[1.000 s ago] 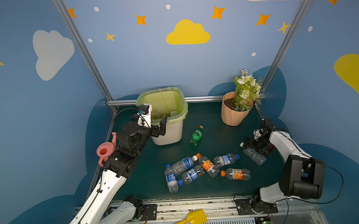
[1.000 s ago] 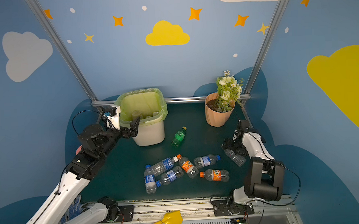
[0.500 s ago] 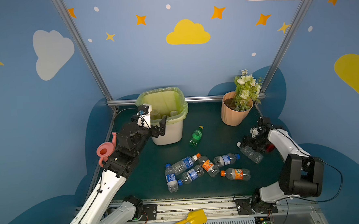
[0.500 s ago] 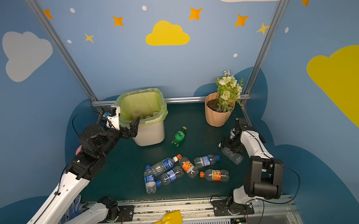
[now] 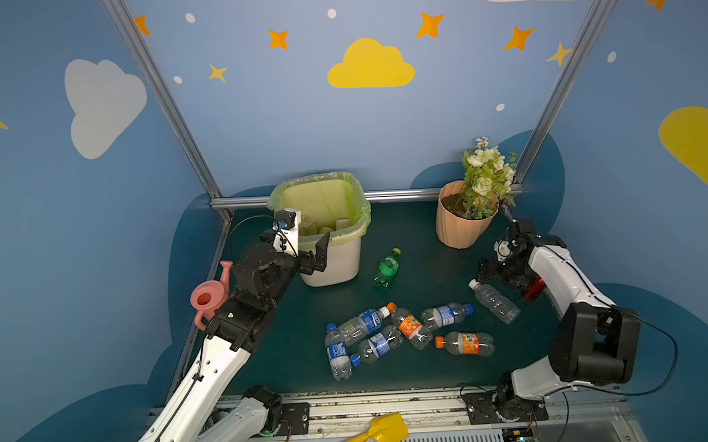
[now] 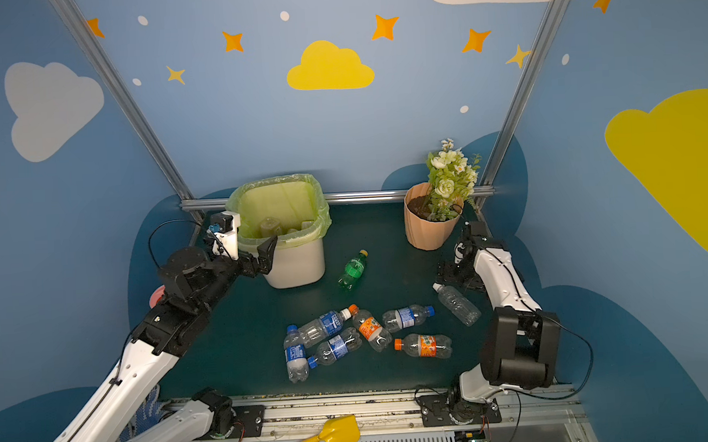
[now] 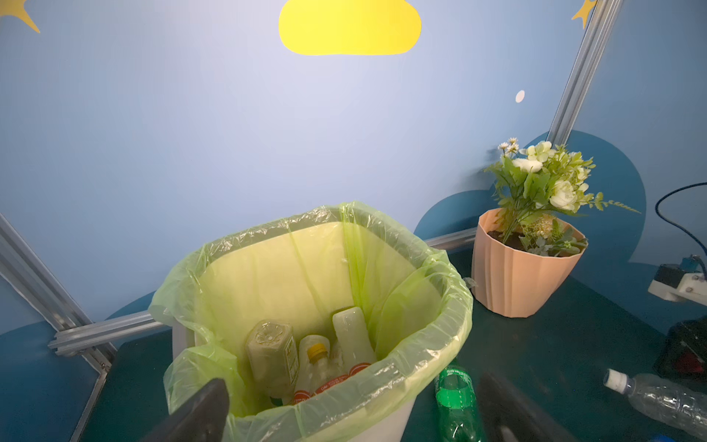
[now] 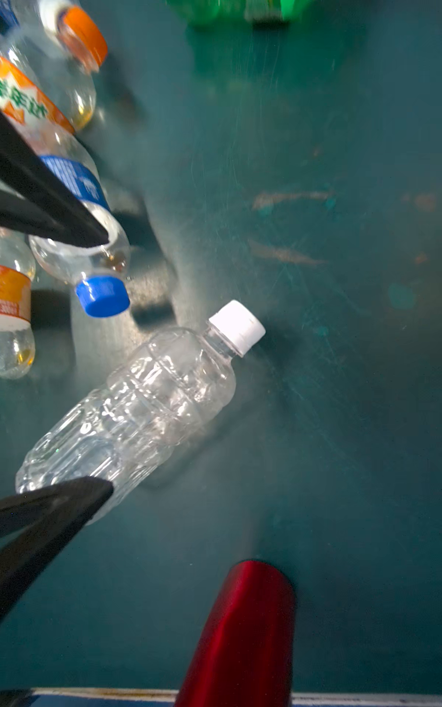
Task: Throw the plastic bottles in the bin
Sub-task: 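Descend the right gripper around the clear bottle and close on it, then carry the clear bottle into the bin with right gripper while the left arm withdraws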
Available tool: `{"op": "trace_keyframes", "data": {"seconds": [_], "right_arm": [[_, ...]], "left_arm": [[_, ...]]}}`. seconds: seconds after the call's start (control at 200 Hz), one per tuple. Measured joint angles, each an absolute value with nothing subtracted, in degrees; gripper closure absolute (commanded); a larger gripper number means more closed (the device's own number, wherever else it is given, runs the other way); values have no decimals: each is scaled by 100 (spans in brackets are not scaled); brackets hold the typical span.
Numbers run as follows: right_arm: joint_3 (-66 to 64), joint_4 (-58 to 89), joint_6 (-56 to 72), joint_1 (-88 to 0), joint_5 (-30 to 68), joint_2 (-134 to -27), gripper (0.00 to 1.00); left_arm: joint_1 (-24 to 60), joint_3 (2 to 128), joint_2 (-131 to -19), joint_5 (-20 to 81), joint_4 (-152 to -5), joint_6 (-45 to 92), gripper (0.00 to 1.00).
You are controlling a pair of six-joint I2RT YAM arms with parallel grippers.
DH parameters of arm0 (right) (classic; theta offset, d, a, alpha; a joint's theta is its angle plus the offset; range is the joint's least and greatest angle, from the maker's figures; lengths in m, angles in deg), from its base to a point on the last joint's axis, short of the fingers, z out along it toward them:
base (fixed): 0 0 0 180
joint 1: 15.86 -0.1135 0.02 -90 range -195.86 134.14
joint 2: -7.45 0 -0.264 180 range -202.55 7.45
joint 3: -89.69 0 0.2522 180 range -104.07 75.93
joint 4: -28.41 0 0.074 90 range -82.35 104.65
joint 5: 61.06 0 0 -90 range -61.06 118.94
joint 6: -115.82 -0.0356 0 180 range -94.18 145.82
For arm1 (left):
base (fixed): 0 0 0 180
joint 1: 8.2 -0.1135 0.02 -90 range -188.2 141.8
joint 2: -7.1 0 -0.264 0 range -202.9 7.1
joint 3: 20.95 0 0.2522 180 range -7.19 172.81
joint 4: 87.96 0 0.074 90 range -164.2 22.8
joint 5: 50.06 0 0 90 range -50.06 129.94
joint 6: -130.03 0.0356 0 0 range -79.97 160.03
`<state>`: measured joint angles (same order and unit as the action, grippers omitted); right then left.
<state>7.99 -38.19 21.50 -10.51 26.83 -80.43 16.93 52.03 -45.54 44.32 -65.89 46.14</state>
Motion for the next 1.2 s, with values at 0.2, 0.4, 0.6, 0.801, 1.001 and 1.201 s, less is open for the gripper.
{"op": "trace_keyframes", "data": {"seconds": [0.2, 0.4, 0.6, 0.801, 1.001, 1.201], "right_arm": [[908, -3830, 2297, -1143, 2939, -8506, 7], [919, -3861, 2380, -1281, 3271, -8823, 10], [930, -3961, 2485, -1464, 3583, -8913, 16], [930, -3992, 2509, -1554, 3830, -9212, 20], [930, -3990, 2522, -1587, 3933, -9348, 29], [923, -3985, 2540, -1613, 3948, -9365, 46]], "left_arm": [[1693, 5203, -4504, 4430, -6556, 4616, 0], [1693, 5201, -4485, 4430, -6519, 4616, 0], [1693, 5201, -4485, 4430, -6486, 4616, 0], [1682, 5203, -4485, 4432, -6475, 4618, 0], [1682, 5201, -4485, 4432, -6442, 4618, 0], [1682, 5201, -4480, 4461, -6412, 4618, 0]]}}
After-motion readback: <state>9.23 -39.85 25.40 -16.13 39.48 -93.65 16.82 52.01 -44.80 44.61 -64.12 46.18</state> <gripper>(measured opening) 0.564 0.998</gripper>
